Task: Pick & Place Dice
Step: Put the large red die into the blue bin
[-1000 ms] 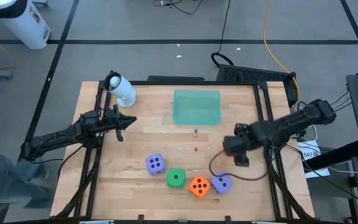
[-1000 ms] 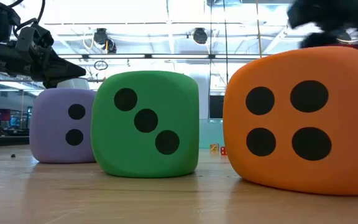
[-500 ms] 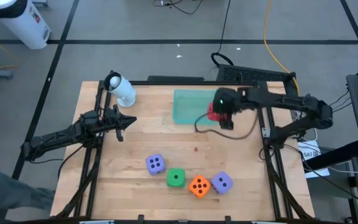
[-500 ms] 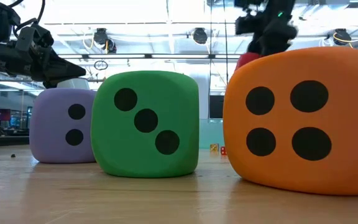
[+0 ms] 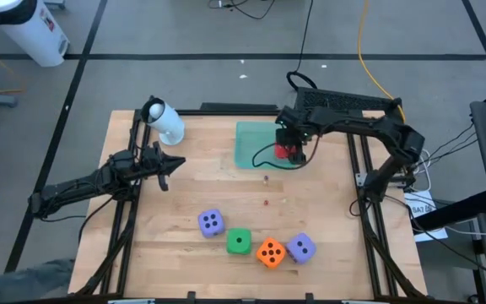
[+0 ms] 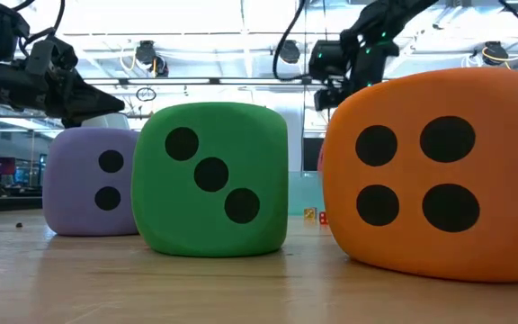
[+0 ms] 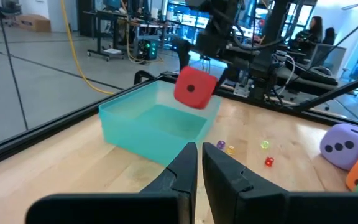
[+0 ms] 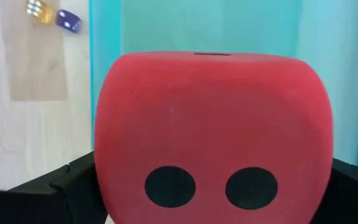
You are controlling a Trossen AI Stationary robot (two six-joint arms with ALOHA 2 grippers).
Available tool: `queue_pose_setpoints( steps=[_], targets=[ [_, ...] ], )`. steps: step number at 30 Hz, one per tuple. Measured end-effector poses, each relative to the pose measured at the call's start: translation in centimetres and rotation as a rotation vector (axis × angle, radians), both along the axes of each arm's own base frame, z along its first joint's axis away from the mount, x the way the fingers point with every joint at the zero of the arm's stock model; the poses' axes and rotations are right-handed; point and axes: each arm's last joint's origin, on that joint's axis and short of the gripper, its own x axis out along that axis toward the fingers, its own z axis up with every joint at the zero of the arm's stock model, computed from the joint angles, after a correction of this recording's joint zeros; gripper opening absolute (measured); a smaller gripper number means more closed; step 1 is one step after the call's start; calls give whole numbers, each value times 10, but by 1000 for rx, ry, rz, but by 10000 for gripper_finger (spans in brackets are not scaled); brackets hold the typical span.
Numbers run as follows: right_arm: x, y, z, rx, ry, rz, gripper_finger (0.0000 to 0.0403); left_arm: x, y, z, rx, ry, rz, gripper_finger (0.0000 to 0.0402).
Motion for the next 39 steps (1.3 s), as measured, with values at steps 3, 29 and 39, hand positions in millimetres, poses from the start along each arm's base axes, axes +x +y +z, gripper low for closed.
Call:
queue_pose_setpoints(
  steps=[3, 29, 39],
  targets=[
    [3, -3, -12, 76, 15, -5, 398, 0, 0, 0, 0, 0, 13, 33],
    [13, 1, -15, 16, 2, 56, 400, 31, 1, 25, -83, -23, -26, 3],
    [17, 1, -12, 48, -70, 43, 400, 121, 20, 56, 4, 110, -10, 2]
  ],
)
